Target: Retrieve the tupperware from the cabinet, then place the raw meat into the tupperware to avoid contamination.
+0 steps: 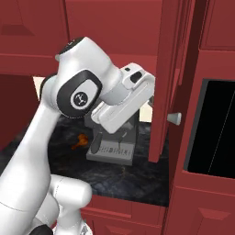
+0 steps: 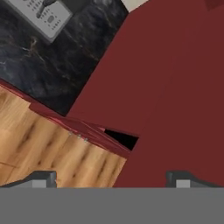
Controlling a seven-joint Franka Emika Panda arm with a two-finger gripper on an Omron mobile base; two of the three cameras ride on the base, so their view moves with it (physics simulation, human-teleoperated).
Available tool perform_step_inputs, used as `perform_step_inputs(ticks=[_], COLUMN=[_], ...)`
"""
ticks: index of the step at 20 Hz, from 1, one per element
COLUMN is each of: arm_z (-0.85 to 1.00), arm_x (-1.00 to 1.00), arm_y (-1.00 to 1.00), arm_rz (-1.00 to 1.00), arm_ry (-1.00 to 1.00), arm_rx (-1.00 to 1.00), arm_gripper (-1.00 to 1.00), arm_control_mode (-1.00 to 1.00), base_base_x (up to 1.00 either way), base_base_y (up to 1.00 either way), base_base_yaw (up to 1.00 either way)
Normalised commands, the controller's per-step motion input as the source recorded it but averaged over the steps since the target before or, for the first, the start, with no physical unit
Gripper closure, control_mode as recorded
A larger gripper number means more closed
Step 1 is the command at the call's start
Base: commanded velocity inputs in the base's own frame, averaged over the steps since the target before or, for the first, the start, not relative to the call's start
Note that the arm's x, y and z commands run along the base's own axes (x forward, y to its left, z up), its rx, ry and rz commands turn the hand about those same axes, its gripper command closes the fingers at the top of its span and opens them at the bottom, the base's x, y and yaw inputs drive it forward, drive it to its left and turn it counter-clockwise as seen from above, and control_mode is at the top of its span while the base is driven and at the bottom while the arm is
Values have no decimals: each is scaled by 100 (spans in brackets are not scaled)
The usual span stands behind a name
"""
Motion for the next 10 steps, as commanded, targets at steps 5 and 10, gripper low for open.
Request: perform_step_inputs(ticks=[5,10], arm_z=[0,-17], arm_x=[0,1], arm_y=[50,48], arm_rz=[0,-4], arm_ry=[-6,-6], arm_rx=[4,29], arm_gripper=[-100,-100], arm_control_mode=[-100,-100], base_base_x=[0,0], base_base_y=[0,0], base_base_yaw=[0,0])
